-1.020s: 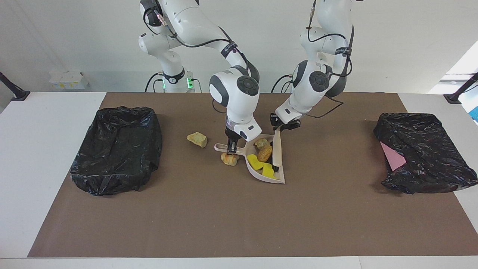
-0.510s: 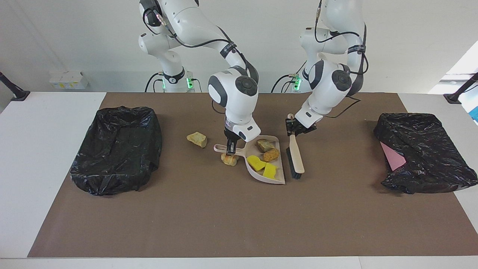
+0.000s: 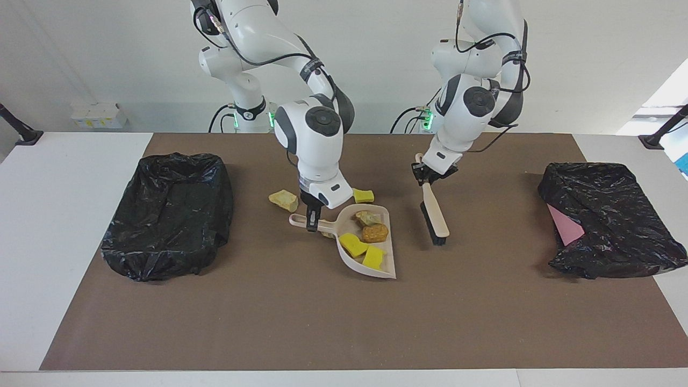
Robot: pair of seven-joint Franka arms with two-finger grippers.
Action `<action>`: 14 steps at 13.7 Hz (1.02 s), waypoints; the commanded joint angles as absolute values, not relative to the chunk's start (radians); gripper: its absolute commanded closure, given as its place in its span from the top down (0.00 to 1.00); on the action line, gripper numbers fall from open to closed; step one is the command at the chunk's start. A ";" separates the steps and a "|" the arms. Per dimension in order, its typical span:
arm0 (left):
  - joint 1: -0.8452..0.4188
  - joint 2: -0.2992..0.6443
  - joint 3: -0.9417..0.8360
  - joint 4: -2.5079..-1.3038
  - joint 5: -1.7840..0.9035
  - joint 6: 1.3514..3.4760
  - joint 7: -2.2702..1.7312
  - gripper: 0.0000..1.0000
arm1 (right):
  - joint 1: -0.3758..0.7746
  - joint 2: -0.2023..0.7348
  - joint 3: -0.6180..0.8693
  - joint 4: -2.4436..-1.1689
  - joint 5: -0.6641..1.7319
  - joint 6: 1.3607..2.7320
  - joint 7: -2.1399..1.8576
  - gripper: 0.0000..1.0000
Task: Sweep and dump trash in bin
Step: 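Carry the loaded dustpan toward the trash bag with the right gripper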
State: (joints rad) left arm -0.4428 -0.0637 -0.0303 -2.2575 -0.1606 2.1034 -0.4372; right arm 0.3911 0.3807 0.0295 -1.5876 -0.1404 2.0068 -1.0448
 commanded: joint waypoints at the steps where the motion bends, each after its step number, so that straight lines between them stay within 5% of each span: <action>1: -0.553 -0.178 -0.026 -2.371 -0.133 2.102 -0.572 0.00 | 0.292 0.305 0.043 -1.603 -0.069 1.958 -1.198 0.00; 11: -0.905 -0.236 -0.032 -2.597 -0.135 2.301 -0.899 0.00 | -0.039 0.143 0.040 -1.601 -0.041 1.793 -1.517 0.00; 12: -0.900 -0.230 -0.031 -2.592 -0.135 2.299 -0.890 0.13 | -0.090 0.132 0.041 -1.603 -0.038 1.793 -1.579 0.00; 13: -0.888 -0.221 -0.029 -2.579 -0.135 2.298 -0.879 0.75 | -0.142 0.130 0.041 -1.603 -0.022 1.793 -1.636 0.00; 14: -0.876 -0.209 -0.028 -2.559 -0.137 2.295 -0.879 1.00 | -0.191 0.129 0.040 -1.603 0.001 1.793 -1.702 0.00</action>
